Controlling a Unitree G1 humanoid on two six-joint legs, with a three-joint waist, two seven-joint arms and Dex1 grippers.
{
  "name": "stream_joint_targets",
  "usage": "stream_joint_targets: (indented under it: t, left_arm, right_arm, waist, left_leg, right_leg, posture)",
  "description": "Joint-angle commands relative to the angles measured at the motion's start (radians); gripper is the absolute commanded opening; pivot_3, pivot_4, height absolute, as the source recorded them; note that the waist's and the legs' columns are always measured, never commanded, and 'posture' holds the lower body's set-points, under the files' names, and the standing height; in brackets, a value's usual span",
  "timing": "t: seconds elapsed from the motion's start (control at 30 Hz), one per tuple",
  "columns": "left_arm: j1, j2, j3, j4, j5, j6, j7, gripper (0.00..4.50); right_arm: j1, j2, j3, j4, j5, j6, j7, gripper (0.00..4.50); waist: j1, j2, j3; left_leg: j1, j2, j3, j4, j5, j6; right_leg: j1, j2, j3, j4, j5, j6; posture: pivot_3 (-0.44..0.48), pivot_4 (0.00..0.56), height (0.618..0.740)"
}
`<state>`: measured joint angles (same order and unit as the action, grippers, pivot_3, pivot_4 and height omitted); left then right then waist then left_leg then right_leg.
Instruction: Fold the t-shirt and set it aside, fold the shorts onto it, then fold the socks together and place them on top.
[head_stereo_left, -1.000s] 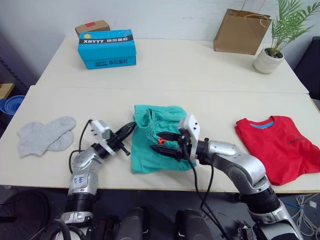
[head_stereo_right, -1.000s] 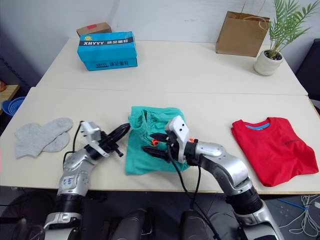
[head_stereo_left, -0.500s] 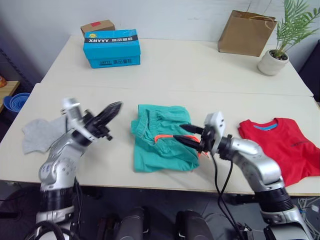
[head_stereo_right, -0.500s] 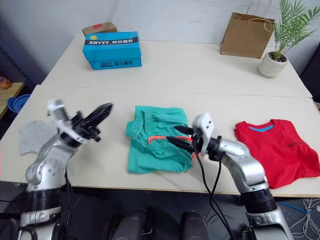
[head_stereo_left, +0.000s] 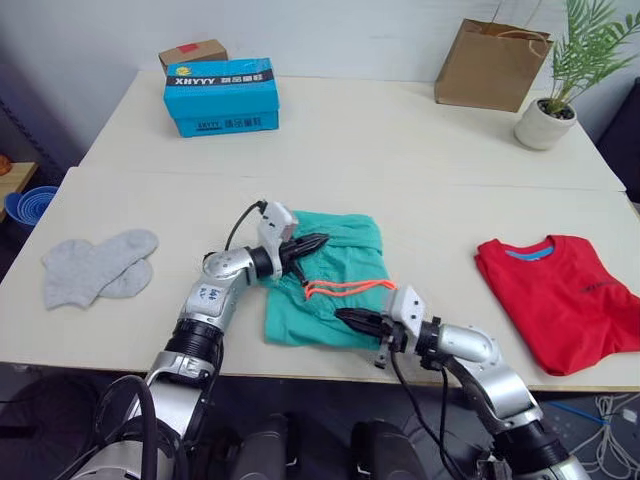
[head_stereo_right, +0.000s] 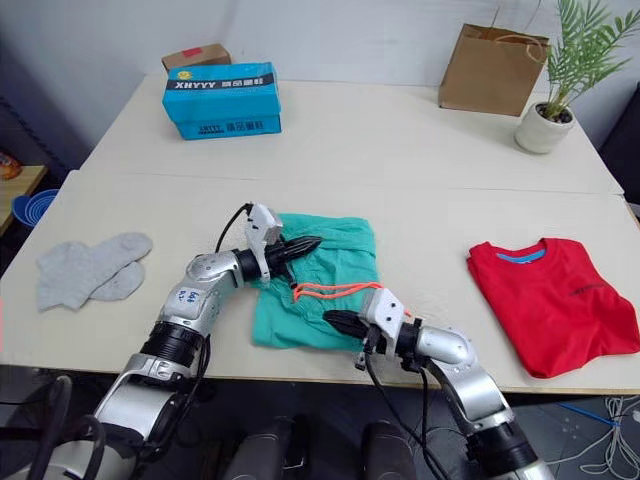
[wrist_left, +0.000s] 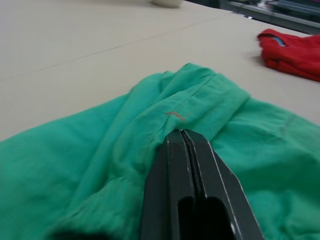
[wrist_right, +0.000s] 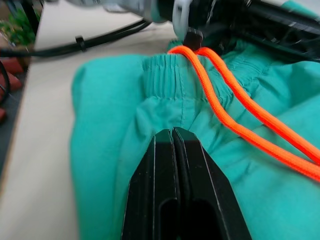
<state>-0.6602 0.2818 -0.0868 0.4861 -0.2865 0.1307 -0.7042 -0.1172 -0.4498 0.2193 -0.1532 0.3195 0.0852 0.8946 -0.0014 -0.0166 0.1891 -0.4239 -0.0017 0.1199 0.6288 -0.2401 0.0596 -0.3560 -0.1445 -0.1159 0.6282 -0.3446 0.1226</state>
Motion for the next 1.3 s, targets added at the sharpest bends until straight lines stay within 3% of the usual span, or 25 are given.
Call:
stream_joint_targets:
  t: [0.03,0.2,0.3,0.4,0.5,0.67,0.97,1.07,1.2,1.3]
  left_arm:
    - [0.048,0.024,0.027,-0.014,0.002,-0.043,-0.054,0.0]
    - [0.11,0.053,0.051,-0.038,-0.021,-0.074,-0.157,0.0]
    - [0.125,0.055,0.077,-0.083,-0.052,-0.126,-0.212,0.0]
    - [0.128,0.051,0.116,-0.165,-0.119,-0.141,-0.275,0.0]
    - [0.145,0.068,0.11,-0.195,-0.12,-0.142,-0.321,0.0]
    - [0.189,0.088,0.096,-0.203,-0.089,-0.193,-0.357,0.0]
    - [0.308,0.133,0.156,-0.404,-0.221,-0.056,-0.376,0.0]
    - [0.372,0.176,0.177,-0.495,-0.239,-0.014,-0.364,0.56]
    - [0.437,0.209,0.226,-0.593,-0.286,0.049,-0.328,1.83]
    - [0.485,0.233,0.257,-0.655,-0.317,0.087,-0.317,2.78]
  right_arm:
    - [0.056,-0.057,-0.056,-0.107,0.085,0.076,0.037,0.04]
    - [0.039,-0.069,-0.225,-0.232,0.41,0.361,-0.049,0.04]
    - [-0.041,-0.097,-0.346,-0.23,0.725,0.584,-0.123,0.64]
    - [-0.202,-0.172,-0.378,-0.039,0.824,0.804,-0.169,1.71]
    - [-0.312,-0.233,-0.33,0.101,0.747,0.88,-0.123,2.73]
    - [-0.559,-0.231,-0.181,0.405,0.566,1.046,-0.15,4.47]
    - [-0.722,-0.086,-0.031,0.588,0.413,1.102,0.012,4.47]
    - [-0.752,0.009,-0.042,0.662,0.372,1.09,-0.003,3.88]
    - [-0.757,0.061,-0.115,0.703,0.35,1.061,-0.011,2.47]
    - [-0.728,0.033,-0.098,0.637,0.347,1.07,0.068,1.36]
  waist:
    - [0.001,0.0,0.0]
    - [0.001,0.0,0.0]
    - [0.0,0.0,0.0]
    - [-0.001,0.0,0.0]
    - [0.0,0.0,0.0]
    - [-0.01,0.001,0.001]
    - [-0.034,0.001,0.001]
    - [-0.051,0.001,0.001]
    - [-0.053,0.001,0.001]
    - [-0.051,0.002,0.001]
  left_leg:
    - [0.0,-0.001,0.0,0.0,0.0,0.0]
    - [0.0,-0.001,-0.001,0.001,-0.002,0.0]
    - [0.0,-0.001,-0.002,0.001,-0.004,-0.004]
    - [0.0,-0.001,-0.003,0.001,-0.004,-0.003]
    - [0.0,-0.001,-0.003,0.001,-0.002,-0.001]
    - [-0.001,-0.001,0.0,0.0,-0.001,0.003]
    - [-0.003,-0.001,-0.001,0.002,0.0,0.004]
    - [-0.002,0.0,-0.001,0.0,0.0,0.002]
    - [-0.002,0.001,-0.001,-0.001,0.001,0.001]
    - [-0.002,0.0,-0.001,-0.001,0.0,0.001]
  right_leg:
    - [0.001,-0.001,0.0,0.0,0.0,0.0]
    - [0.001,-0.003,0.001,0.0,0.0,0.0]
    - [0.001,-0.004,0.001,-0.001,0.001,-0.002]
    - [0.001,-0.004,0.0,-0.001,0.001,-0.002]
    - [0.001,-0.004,-0.001,-0.002,0.002,-0.003]
    - [0.0,-0.004,-0.003,-0.002,0.002,-0.003]
    - [0.0,-0.004,-0.006,0.0,0.002,-0.002]
    - [0.0,-0.002,-0.007,0.001,0.002,-0.003]
    - [-0.001,-0.002,-0.006,0.006,0.002,-0.003]
    - [-0.001,-0.003,-0.004,0.006,0.002,-0.003]
  posture:
    - [0.0,0.15,0.74]
    - [0.0,0.15,0.74]
    - [0.0,0.15,0.74]
    - [0.0,0.15,0.74]
    - [0.0,0.15,0.74]
    - [0.0,0.15,0.74]
    - [0.0,0.15,0.74]
    - [0.0,0.15,0.74]
    - [0.0,0.15,0.74]
    - [0.0,0.15,0.74]
